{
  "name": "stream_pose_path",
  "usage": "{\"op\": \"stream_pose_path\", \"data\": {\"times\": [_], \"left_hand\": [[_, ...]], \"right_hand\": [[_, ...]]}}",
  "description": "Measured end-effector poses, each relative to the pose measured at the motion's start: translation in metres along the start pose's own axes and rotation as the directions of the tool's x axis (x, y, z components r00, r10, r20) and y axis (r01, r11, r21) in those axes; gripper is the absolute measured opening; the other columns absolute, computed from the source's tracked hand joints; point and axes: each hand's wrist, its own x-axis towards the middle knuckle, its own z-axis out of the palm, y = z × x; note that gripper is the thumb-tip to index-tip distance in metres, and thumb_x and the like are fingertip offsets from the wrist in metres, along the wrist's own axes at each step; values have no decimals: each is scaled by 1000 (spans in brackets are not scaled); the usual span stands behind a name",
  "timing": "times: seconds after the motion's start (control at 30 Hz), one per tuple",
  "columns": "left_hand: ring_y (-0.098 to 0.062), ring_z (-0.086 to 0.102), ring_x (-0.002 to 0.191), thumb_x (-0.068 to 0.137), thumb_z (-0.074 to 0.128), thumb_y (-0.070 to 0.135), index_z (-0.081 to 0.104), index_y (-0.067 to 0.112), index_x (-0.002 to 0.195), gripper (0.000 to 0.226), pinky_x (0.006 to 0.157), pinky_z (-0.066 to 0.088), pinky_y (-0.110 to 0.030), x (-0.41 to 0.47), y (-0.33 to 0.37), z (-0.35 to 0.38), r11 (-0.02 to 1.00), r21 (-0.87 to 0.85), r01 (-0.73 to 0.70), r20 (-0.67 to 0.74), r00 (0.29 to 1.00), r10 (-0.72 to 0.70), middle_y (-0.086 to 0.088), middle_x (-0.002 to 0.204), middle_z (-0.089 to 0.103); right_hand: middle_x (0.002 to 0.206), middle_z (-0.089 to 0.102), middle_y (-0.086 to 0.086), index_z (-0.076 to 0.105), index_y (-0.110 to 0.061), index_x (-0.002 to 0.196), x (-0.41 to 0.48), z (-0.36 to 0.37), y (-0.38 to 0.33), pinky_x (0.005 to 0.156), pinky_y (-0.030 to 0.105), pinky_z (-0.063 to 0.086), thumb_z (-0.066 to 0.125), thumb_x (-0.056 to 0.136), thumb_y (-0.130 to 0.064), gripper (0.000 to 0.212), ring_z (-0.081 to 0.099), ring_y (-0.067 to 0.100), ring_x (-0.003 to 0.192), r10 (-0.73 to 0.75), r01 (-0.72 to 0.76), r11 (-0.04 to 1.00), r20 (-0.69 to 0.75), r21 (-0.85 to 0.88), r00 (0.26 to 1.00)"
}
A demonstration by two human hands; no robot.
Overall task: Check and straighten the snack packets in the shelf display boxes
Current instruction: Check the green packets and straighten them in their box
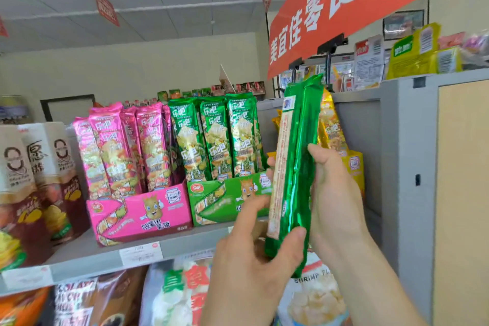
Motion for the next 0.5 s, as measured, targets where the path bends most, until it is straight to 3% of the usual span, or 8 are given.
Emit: {"op": "stream_pose_path", "data": {"times": [0.07, 0.13, 0.2, 0.3, 0.4, 0.43, 0.5], "left_hand": [[-18, 68, 61, 56, 71, 58, 54, 54, 105, 52, 63, 58, -39, -1, -2, -1, 1000, 3, -9, -119, 993, 9, 10, 79, 73], [-14, 64, 57, 53, 72, 58, 55, 50, 103, 54, 56, 52, -31, -1, -3, -2, 998, 55, -27, -197, 980, 37, 10, 76, 69], [-9, 63, 62, 53, 70, 58, 52, 50, 103, 53, 55, 50, -27, -2, -3, -1, 988, 146, -57, -219, 972, 89, 13, 77, 67], [-2, 64, 76, 55, 71, 56, 50, 54, 104, 53, 65, 51, -19, -9, -2, 3, 977, 188, -102, -247, 958, 147, 18, 89, 66], [-5, 62, 93, 67, 73, 49, 50, 53, 115, 53, 74, 49, -13, -18, -3, 6, 962, 143, -231, -226, 939, 259, 19, 106, 60], [-8, 62, 95, 73, 72, 51, 49, 54, 120, 53, 75, 49, -15, -21, -2, 6, 965, 63, -255, -198, 944, 262, 17, 108, 59], [-11, 65, 92, 76, 67, 63, 46, 54, 127, 56, 71, 51, -17, -26, 2, 7, 971, -175, -164, -151, 979, 138, 15, 109, 61]], "right_hand": [[100, 65, -9, 66, -26, 107, -4, -1, 6, 87, 32, 52, 51, 84, -46, 34, 60, 9, 93, -163, 150, 963, -43, -222, 986], [97, 67, -16, 61, -25, 117, -12, 3, 7, 77, 17, 51, 57, 85, -43, 37, 62, -1, 89, -320, 326, 874, 77, -360, 944], [97, 69, -13, 57, -23, 123, -18, 3, 10, 71, 13, 49, 65, 82, -31, 42, 64, -1, 87, -360, 383, 847, 133, -368, 923], [86, 70, -4, 63, -17, 110, -22, 4, 9, 64, 19, 52, 63, 83, -19, 27, 65, 7, 76, -281, 301, 929, 120, -215, 952], [91, 73, 12, 66, -12, 102, -22, -1, 9, 66, 32, 58, 57, 82, -15, 22, 70, 23, 80, -97, 93, 995, 148, 32, 984], [96, 74, 16, 65, -11, 104, -22, -3, 9, 68, 34, 58, 54, 82, -15, 25, 72, 27, 86, -75, 65, 995, 161, 72, 984], [103, 72, 22, 61, -9, 113, -20, -7, 10, 74, 33, 58, 48, 83, -13, 33, 71, 34, 97, -78, 58, 992, 186, 110, 980]]}}
